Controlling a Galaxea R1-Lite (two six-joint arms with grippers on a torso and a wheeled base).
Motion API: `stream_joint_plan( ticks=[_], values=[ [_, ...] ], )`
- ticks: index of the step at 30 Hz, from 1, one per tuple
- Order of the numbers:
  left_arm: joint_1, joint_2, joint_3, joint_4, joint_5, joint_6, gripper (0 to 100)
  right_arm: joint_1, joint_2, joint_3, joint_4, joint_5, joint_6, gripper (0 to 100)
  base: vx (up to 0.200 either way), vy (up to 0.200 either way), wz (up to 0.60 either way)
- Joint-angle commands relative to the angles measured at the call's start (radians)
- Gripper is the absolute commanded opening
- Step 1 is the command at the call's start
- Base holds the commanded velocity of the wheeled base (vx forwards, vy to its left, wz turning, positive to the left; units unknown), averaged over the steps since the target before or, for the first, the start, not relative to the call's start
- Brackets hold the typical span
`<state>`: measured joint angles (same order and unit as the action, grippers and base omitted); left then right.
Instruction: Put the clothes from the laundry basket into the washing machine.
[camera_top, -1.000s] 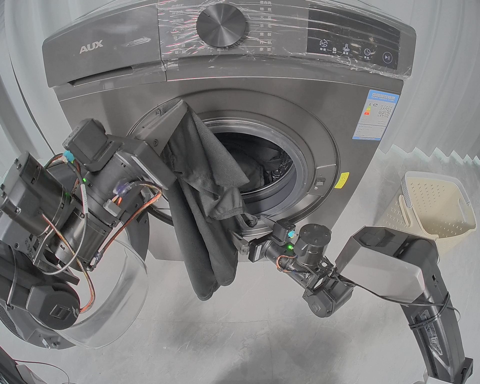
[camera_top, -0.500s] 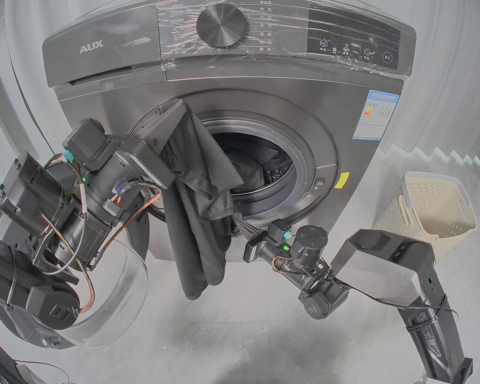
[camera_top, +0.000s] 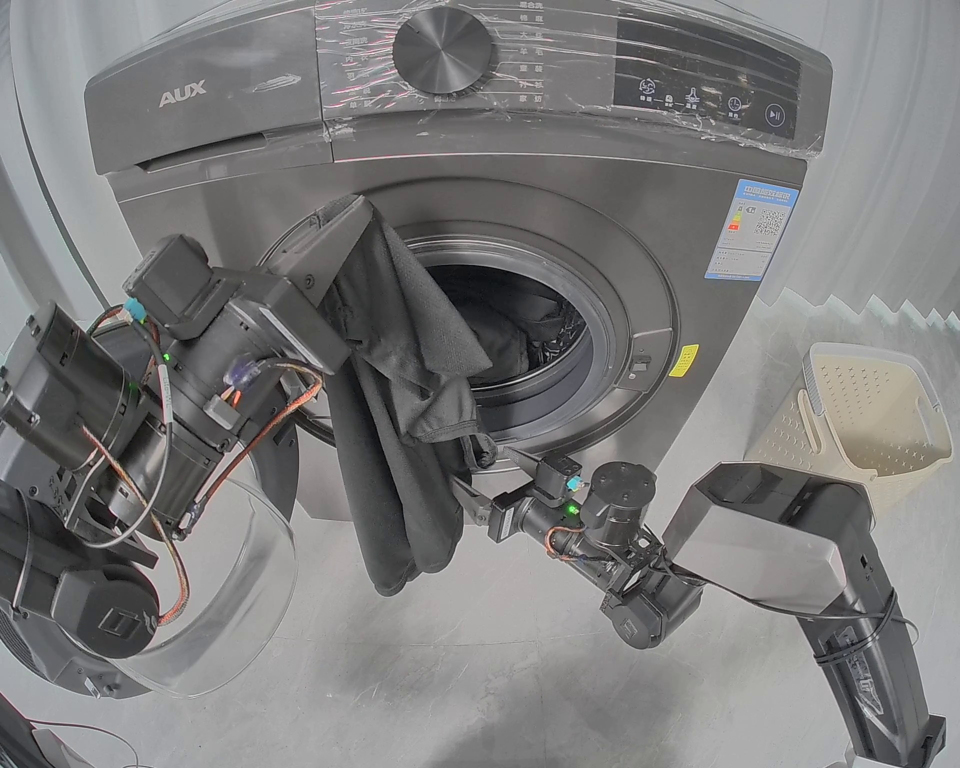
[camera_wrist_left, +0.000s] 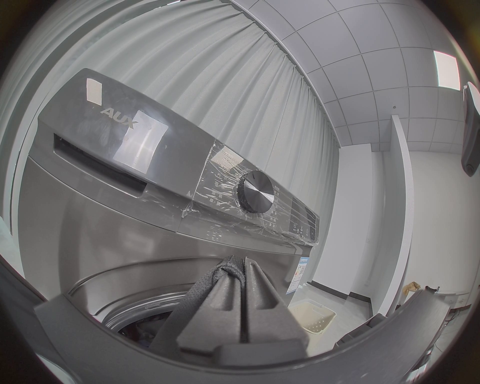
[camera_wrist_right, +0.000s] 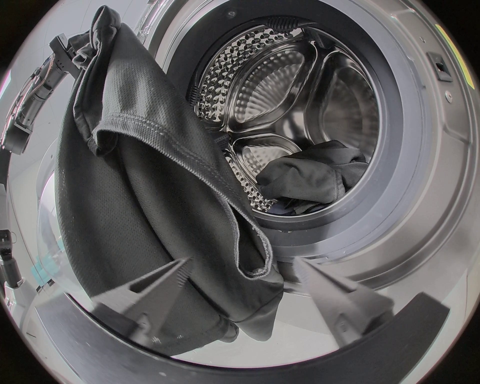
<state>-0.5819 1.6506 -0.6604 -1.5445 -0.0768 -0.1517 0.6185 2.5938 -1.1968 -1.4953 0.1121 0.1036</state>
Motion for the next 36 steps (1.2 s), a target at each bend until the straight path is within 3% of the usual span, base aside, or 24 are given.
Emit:
stream_joint_plan(
  ticks=[1, 10, 15, 16, 28, 31, 36],
  values=[
    [-0.001, 0.000, 0.001, 0.000, 0.000, 0.000, 0, -0.005, 0.009, -0.038, 0.012, 0.001, -0.002, 100, 0.000, 0.000, 0.00],
    [-0.003, -0.002, 0.001, 0.000, 0.000, 0.000, 0, -0.005, 0.085, -0.162, 0.023, 0.003, -0.005, 100, 0.000, 0.000, 0.00],
    [-0.010, -0.002, 0.001, 0.000, 0.000, -0.002, 0, 0.001, 0.094, -0.176, 0.021, 0.012, -0.005, 100, 0.000, 0.000, 0.00],
    [-0.010, -0.002, 0.001, 0.000, 0.000, -0.002, 0, 0.001, 0.094, -0.179, 0.021, 0.014, -0.005, 0, 0.000, 0.000, 0.00],
    [-0.009, -0.002, 0.001, 0.000, 0.000, -0.002, 0, 0.021, 0.083, -0.173, 0.004, 0.020, -0.004, 0, 0.000, 0.000, 0.00],
    [-0.004, 0.000, 0.004, 0.000, 0.000, -0.002, 0, 0.009, 0.026, -0.084, -0.013, 0.020, -0.004, 0, 0.000, 0.000, 0.00],
    [0.008, 0.006, 0.002, 0.001, 0.000, -0.003, 0, -0.013, -0.167, 0.195, -0.036, 0.026, -0.004, 0, 0.000, 0.000, 0.00]
  ],
)
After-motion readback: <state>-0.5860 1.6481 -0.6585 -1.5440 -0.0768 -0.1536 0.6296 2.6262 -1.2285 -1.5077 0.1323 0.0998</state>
